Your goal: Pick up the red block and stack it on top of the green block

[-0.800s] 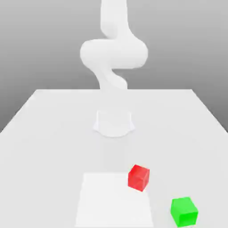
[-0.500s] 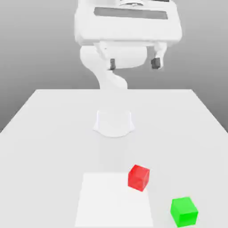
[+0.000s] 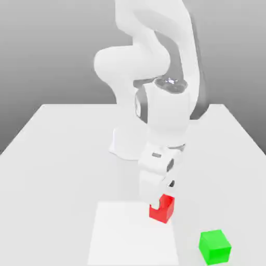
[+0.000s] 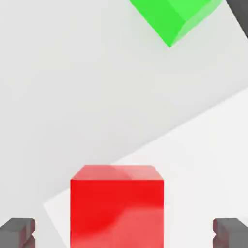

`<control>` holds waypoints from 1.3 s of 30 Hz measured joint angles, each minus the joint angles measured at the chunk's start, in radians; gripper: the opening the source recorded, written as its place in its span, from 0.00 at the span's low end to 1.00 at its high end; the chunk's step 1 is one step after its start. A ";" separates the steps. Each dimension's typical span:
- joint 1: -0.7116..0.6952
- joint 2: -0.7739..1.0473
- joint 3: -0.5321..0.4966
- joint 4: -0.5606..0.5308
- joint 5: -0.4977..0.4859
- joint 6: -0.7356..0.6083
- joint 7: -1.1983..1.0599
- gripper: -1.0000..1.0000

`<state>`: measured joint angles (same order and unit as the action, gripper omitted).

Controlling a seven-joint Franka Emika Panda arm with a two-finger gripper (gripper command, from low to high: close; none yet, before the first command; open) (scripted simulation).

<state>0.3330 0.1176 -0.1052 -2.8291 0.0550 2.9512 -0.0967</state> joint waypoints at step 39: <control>0.065 0.192 0.092 0.429 -0.044 -0.242 0.213 1.00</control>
<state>0.3983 0.3099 -0.0136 -2.4001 0.0108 2.7088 0.1165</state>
